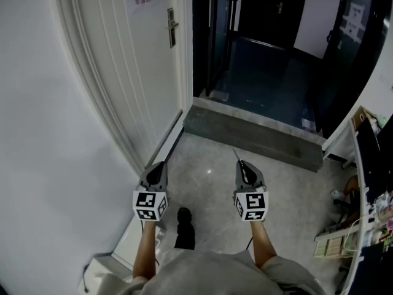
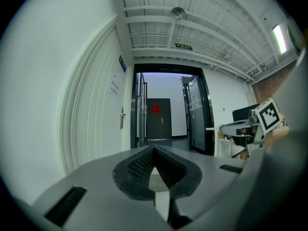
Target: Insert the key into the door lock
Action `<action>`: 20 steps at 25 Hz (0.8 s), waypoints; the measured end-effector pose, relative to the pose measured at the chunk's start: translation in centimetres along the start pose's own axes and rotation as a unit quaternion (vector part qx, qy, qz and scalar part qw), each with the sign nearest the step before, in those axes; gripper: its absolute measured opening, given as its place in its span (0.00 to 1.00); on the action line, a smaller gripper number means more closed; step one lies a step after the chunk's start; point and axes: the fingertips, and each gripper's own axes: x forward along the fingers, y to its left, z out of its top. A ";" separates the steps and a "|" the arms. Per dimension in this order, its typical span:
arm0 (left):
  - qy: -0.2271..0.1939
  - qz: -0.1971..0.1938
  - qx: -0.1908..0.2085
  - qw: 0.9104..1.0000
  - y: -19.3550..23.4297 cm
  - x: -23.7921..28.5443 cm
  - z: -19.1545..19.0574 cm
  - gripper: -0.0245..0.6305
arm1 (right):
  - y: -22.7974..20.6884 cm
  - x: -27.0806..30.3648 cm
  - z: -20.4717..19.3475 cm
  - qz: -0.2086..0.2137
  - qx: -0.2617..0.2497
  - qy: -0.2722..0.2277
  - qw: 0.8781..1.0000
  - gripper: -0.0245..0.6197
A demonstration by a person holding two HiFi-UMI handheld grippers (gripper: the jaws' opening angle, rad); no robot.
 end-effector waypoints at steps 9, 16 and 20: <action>-0.012 -0.010 -0.009 1.000 10.4 13.9 2.6 0.06 | -0.8 17.2 3.3 -0.003 -0.017 -0.007 1.000 0.08; -0.020 -0.022 -0.006 1.000 17.2 24.1 4.4 0.06 | -1.7 29.3 5.1 -0.006 -0.023 -0.014 1.000 0.08; -0.018 -0.031 -0.002 0.999 20.2 29.2 4.6 0.06 | -2.3 34.9 5.0 -0.012 -0.021 -0.011 1.000 0.08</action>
